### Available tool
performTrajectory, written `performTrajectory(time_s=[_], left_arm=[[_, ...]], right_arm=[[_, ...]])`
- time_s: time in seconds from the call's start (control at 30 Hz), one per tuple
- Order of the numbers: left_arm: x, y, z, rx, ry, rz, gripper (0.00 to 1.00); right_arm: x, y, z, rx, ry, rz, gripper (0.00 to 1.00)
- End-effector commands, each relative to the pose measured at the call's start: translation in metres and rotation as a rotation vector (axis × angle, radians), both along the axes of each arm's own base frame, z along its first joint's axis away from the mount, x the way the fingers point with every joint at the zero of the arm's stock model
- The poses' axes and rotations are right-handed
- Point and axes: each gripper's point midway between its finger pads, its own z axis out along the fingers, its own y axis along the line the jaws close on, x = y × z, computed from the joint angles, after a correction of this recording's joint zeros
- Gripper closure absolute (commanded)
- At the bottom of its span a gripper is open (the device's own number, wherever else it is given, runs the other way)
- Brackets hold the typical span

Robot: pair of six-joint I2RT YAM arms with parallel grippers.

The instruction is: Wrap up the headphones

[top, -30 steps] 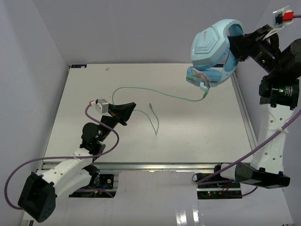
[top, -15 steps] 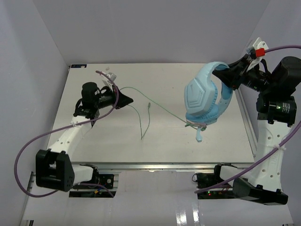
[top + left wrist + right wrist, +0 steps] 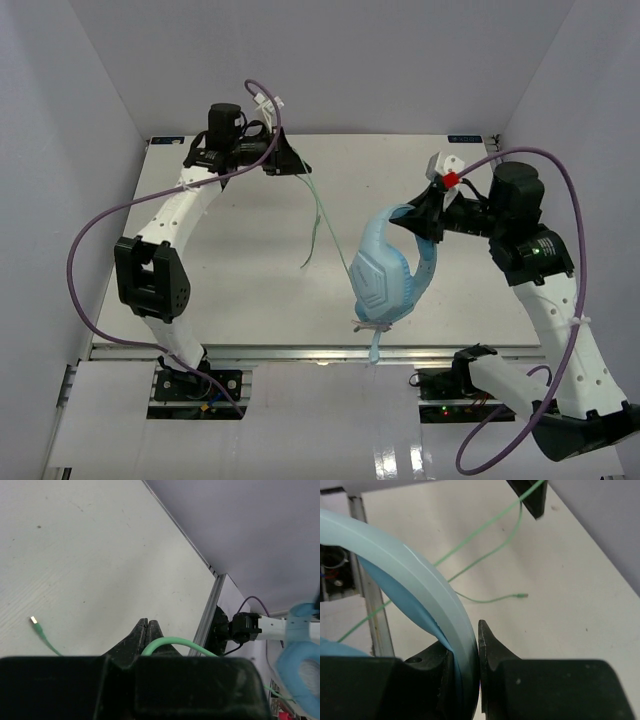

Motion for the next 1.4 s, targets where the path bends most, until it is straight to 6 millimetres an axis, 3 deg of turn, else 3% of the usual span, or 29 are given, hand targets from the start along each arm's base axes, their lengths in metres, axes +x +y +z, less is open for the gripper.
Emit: performTrajectory(time_s=[0.0,0.1,0.33,0.5,0.67,0.8,0.97,1.13,1.37], left_arm=[[-0.028,-0.014,0.009,0.038,0.073,-0.065,1.00],[-0.034,-0.021,0.001,0.070,0.102,-0.086,1.00],[-0.050,-0.036,-0.049,0.294,0.198,-0.072,1.00],[-0.053,-0.016,-0.052,0.439,0.162,0.009,1.00],[-0.057,0.006,-0.030,0.505,0.087,0.086,1.00],[-0.068,0.004,-0.008,0.455,0.057,0.074,1.00],[-0.096,-0.019,0.032,0.307,0.032,-0.024,1.00],[-0.122,-0.035,0.061,0.178,0.039,-0.124,1.00],[-0.156,-0.036,0.081,0.076,0.061,-0.216,1.00]], right_arm=[[0.025,-0.004,-0.057,-0.165,0.038,-0.159,0.92],[0.029,0.005,-0.079,-0.219,0.046,-0.172,0.92],[0.056,0.024,-0.095,-0.368,-0.053,-0.277,0.92],[0.070,0.012,-0.131,-0.578,-0.176,-0.356,0.92],[0.073,-0.004,-0.153,-0.741,-0.296,-0.306,0.92],[0.084,-0.012,-0.159,-0.824,-0.359,-0.322,0.92],[0.106,-0.013,-0.153,-0.825,-0.378,-0.434,0.92],[0.132,-0.011,-0.134,-0.750,-0.367,-0.621,0.92],[0.161,-0.018,-0.112,-0.676,-0.353,-0.840,0.92]])
